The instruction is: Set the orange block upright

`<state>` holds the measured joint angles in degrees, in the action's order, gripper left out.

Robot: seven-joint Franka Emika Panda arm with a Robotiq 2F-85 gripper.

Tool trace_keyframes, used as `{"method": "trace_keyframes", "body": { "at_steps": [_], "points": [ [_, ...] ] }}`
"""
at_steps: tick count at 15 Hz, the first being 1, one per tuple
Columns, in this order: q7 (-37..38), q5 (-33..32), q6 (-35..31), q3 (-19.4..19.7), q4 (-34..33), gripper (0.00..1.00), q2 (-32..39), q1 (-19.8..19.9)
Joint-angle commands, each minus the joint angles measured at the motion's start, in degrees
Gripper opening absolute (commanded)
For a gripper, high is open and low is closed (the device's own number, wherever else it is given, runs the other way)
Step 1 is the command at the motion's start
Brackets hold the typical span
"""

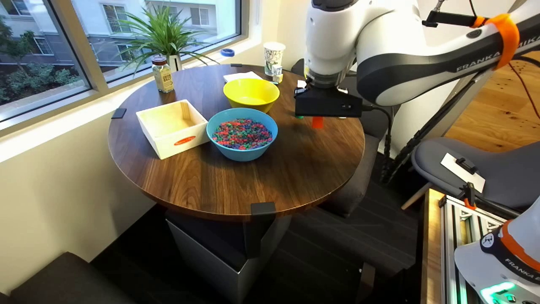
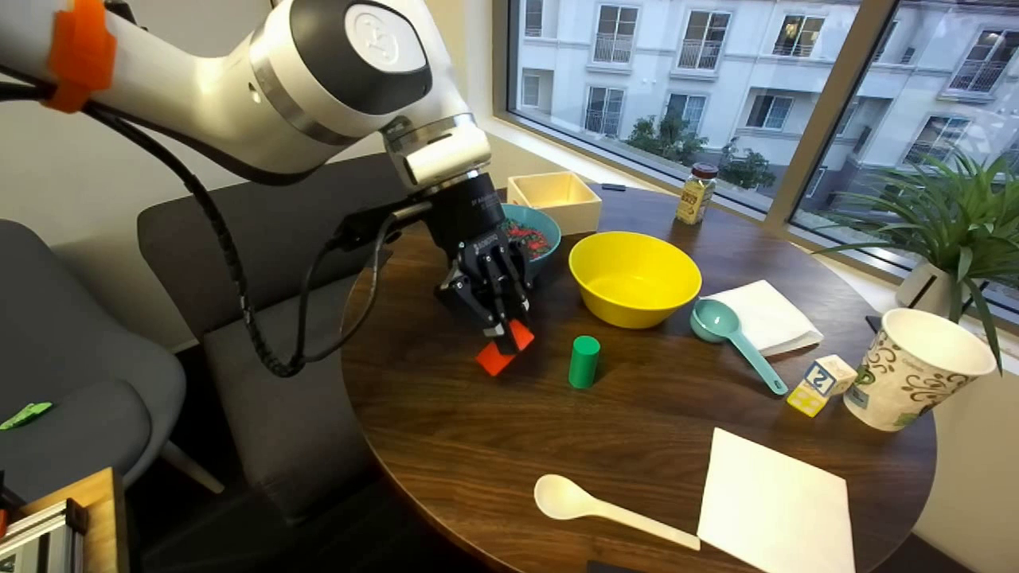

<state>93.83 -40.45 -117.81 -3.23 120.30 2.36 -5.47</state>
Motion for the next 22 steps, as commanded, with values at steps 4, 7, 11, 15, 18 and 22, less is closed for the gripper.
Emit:
{"method": "trace_keyframes", "body": {
  "at_steps": [4,7,11,15,18,22],
  "points": [
    [9.75,-9.83,0.85,-1.5,3.86,0.08,-0.58,-1.13],
    [12.0,-12.72,1.21,-1.94,4.53,0.08,-0.23,-1.4],
    [13.87,-15.47,1.61,-2.37,4.89,0.08,0.28,-1.67],
    [14.88,-16.61,1.84,-2.58,5.2,0.08,0.66,-1.72],
    [15.39,-16.68,1.7,-2.71,5.36,0.08,1.02,-1.76],
    [16.25,-17.68,1.75,-2.81,5.51,0.08,1.72,-1.9]
  ]
}}
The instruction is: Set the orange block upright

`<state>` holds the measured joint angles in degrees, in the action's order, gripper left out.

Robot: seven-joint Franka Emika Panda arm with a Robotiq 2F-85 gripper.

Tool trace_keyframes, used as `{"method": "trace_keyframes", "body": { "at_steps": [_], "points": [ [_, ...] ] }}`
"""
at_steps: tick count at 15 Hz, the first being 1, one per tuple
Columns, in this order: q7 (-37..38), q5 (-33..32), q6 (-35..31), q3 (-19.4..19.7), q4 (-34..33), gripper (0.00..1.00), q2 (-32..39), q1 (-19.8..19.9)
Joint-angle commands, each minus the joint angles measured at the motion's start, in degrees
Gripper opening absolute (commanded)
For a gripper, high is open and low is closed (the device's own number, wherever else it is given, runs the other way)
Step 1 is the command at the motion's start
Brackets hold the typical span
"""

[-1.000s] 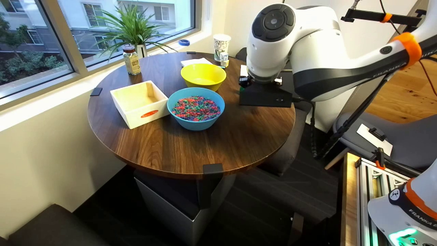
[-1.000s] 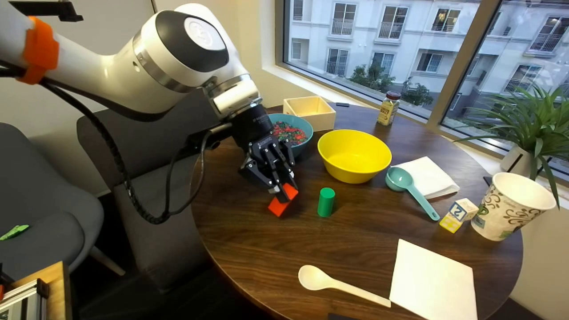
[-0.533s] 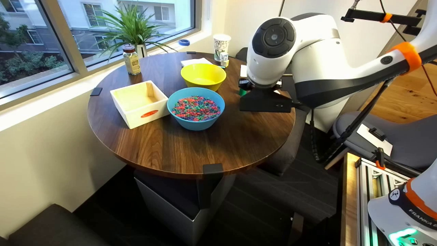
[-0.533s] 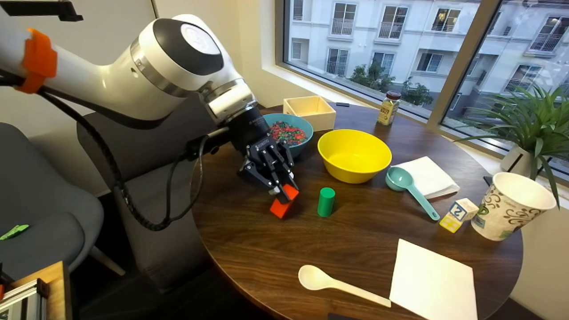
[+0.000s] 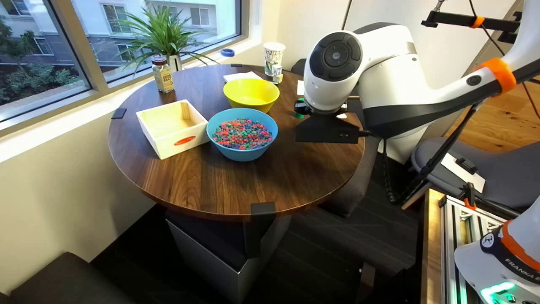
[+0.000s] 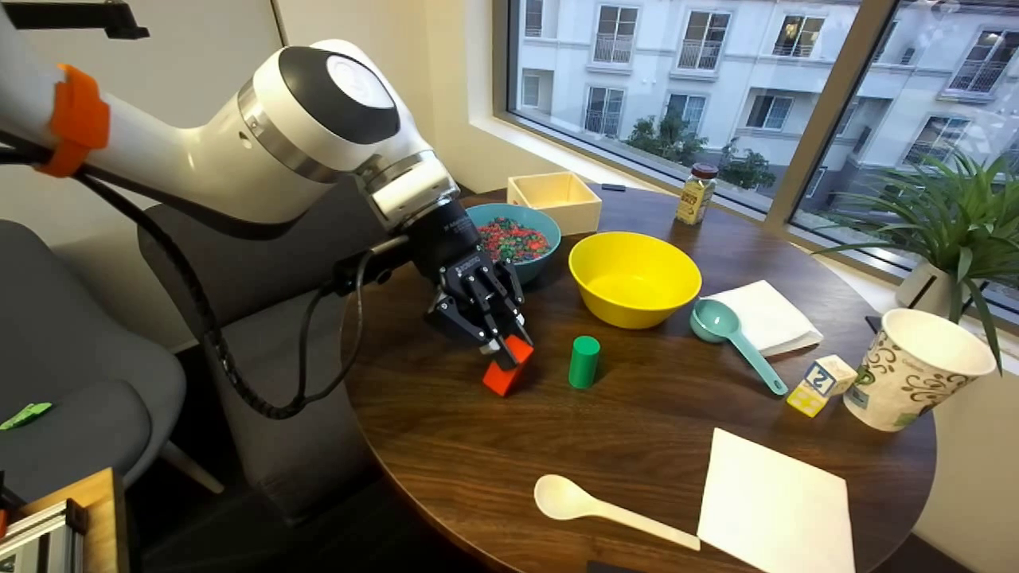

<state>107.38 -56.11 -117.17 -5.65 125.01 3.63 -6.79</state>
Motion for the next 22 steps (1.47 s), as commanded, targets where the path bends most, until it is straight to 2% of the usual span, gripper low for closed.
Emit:
{"method": "trace_keyframes", "body": {
  "at_steps": [1,7,8,9,15,16,19,22],
  "points": [
    [2.93,-2.33,1.1,-0.44,0.84,0.08,0.57,-0.66],
    [4.33,-5.26,1.68,-0.82,0.96,0.08,1.08,-1.1],
    [4.32,-5.35,1.8,-0.88,0.99,0.11,1.15,-1.17],
    [4.34,-5.41,1.94,-0.92,0.97,0.51,1.21,-1.24],
    [4.43,-5.05,1.84,-0.83,0.45,0.95,1.1,-1.33],
    [4.03,-4.62,1.83,-0.65,0.06,1.0,0.7,-1.09],
    [1.21,-2.29,1.14,-0.03,-0.91,1.0,-1.23,-0.09],
    [-6.32,6.99,-0.89,0.91,-1.68,1.0,-4.83,1.68]
  ]
}}
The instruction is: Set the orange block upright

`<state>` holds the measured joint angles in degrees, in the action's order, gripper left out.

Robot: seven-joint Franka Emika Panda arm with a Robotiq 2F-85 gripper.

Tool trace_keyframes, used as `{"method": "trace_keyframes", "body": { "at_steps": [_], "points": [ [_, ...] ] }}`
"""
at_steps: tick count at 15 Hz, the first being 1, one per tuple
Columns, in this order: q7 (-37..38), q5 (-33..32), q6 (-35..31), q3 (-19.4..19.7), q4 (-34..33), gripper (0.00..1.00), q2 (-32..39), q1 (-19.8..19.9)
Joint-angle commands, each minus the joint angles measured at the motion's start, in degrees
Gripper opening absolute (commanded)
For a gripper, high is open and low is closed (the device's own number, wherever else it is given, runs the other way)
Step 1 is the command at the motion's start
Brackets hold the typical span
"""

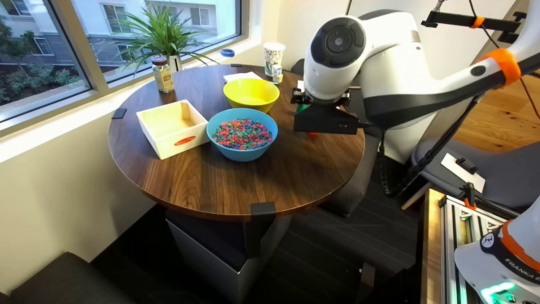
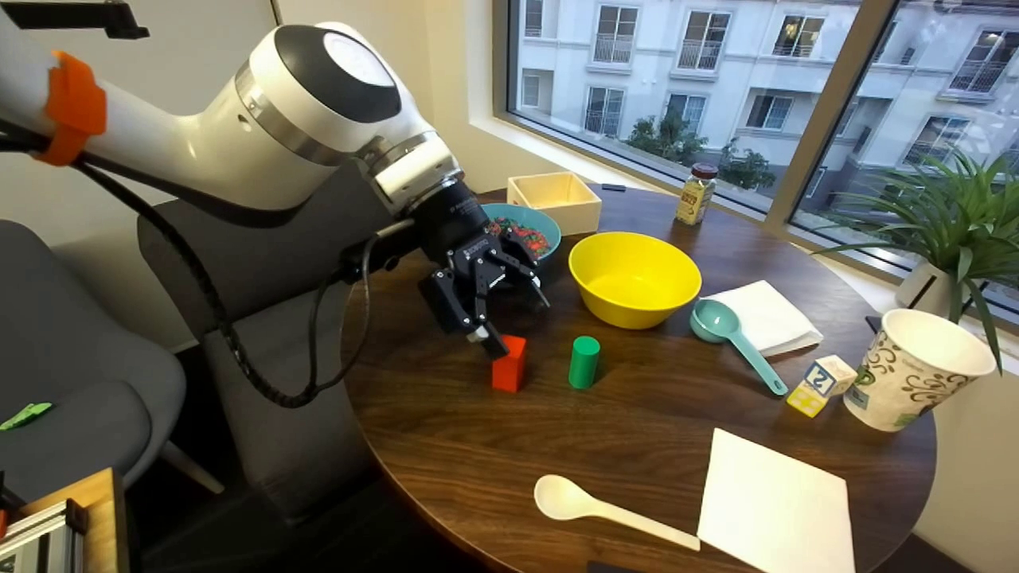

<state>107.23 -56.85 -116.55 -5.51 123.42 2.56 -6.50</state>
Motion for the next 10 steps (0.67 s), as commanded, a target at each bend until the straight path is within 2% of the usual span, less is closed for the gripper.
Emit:
{"method": "trace_keyframes", "body": {
  "at_steps": [1,10],
  "points": [
    [-9.17,11.69,-2.02,1.17,-0.38,1.0,-5.07,1.89],
    [-34.71,46.29,-4.29,5.19,-2.79,1.0,-12.91,5.12]
  ]
}}
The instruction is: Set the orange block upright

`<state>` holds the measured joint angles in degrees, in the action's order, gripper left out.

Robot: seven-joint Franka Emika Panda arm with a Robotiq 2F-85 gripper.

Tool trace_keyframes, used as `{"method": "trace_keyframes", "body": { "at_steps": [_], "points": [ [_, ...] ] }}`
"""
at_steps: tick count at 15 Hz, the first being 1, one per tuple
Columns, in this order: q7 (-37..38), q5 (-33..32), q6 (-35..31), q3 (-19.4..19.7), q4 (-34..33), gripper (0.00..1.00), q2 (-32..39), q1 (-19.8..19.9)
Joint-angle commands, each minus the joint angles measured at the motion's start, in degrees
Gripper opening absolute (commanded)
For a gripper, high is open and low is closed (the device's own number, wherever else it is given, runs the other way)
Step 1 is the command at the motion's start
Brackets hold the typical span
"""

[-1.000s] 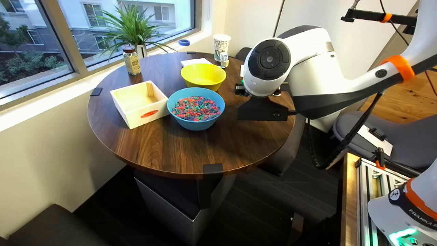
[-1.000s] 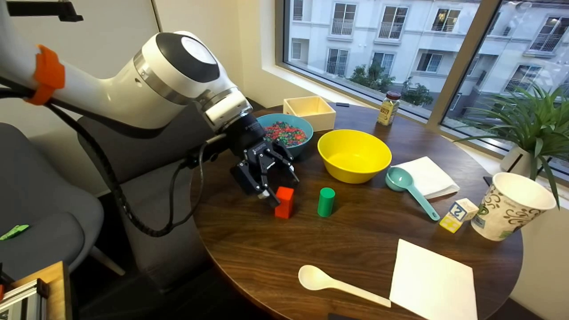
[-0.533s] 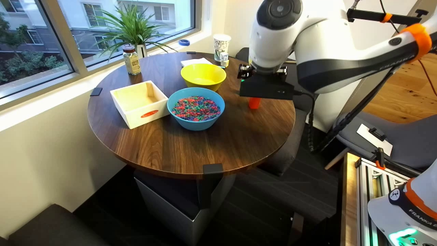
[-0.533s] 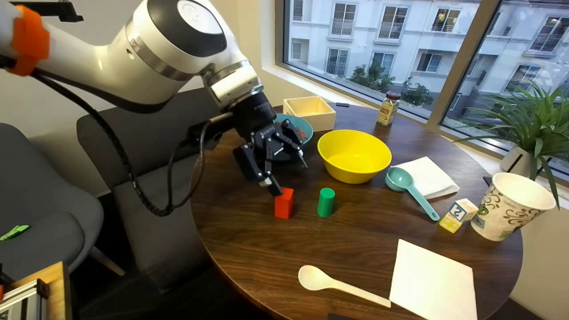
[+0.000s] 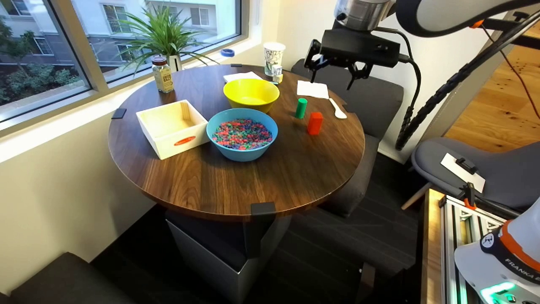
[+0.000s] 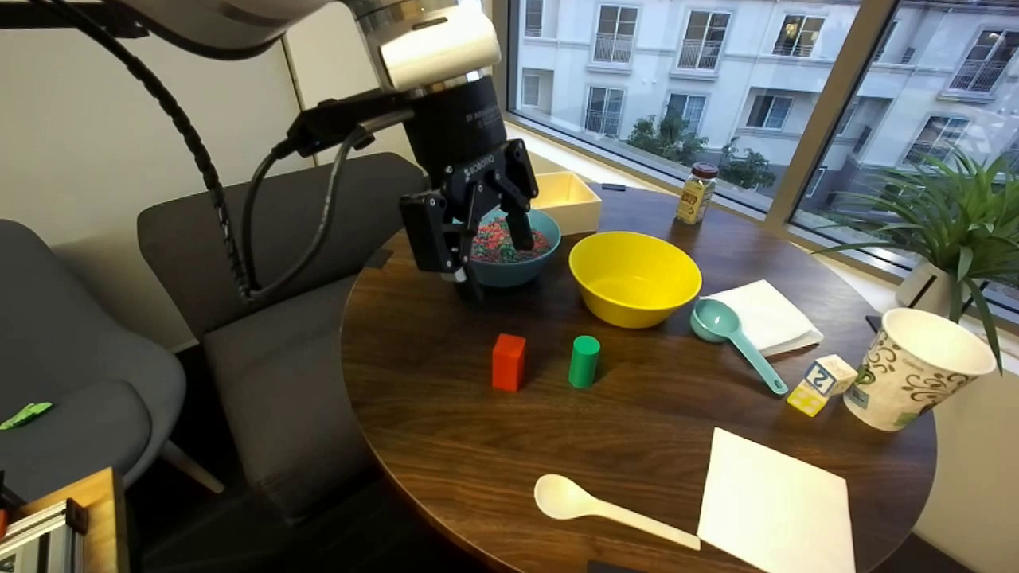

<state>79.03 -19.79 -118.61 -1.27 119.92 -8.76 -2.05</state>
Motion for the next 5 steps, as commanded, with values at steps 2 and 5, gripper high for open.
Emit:
{"method": "trace_keyframes", "body": {
  "at_steps": [2,5],
  "points": [
    [-3.59,4.48,-0.67,-0.68,-0.15,1.0,-0.85,1.79],
    [-3.56,4.31,-0.67,-0.94,-0.14,1.0,-0.69,1.97]
  ]
}}
